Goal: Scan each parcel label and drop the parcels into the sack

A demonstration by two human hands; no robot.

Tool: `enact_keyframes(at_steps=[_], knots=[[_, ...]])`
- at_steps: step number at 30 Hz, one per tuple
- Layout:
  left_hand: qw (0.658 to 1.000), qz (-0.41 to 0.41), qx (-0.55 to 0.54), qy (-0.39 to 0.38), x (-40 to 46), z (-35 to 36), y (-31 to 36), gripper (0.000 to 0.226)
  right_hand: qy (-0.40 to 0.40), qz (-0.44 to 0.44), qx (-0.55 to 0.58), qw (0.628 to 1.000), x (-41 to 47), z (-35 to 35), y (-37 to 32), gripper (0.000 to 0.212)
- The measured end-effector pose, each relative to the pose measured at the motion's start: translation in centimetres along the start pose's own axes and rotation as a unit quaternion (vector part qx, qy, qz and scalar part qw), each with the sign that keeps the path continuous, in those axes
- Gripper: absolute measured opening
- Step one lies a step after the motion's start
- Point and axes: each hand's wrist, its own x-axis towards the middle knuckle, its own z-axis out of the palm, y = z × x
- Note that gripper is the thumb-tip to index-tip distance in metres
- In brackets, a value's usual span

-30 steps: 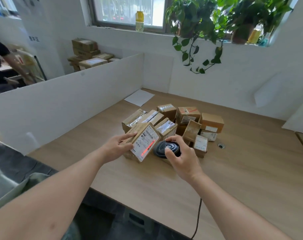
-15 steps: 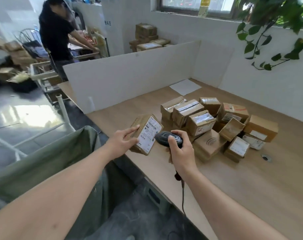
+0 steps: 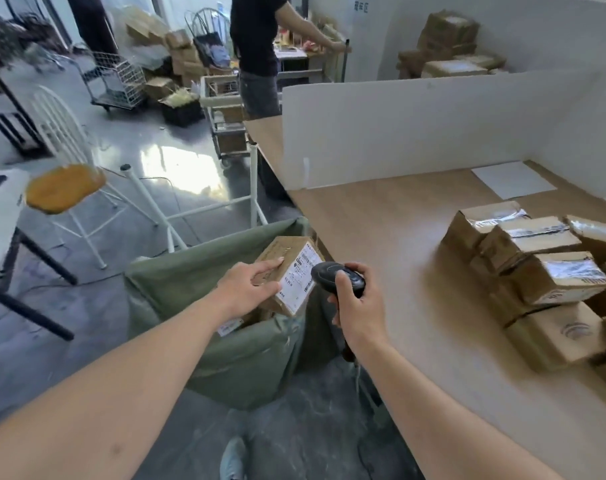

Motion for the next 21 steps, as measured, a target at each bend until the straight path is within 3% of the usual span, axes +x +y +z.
enact_keyframes(at_steps=[3, 10, 17, 21], knots=[[0.999, -0.017, 0.018, -0.021, 1.8, -2.0, -4.9, 0.067, 0.000, 0.034, -0.007, 0.999, 1.0, 5.0, 1.4, 0.027], [0.993, -0.050, 0.032, -0.105, 6.3, -4.2, -14.1, 0.058, 0.019, 0.079, -0.021, 0.997, 2.5, 14.3, 4.7, 0.015], [0.983, -0.059, 0.042, -0.168, 9.8, -2.0, -17.1, 0.058, 0.045, 0.121, -0.047, 0.990, 4.5, 17.6, 8.6, 0.021], [0.988, -0.049, 0.033, -0.146, 12.2, 0.8, -18.1, 0.060, 0.058, 0.152, -0.048, 0.986, 5.9, 17.6, 11.4, 0.018]])
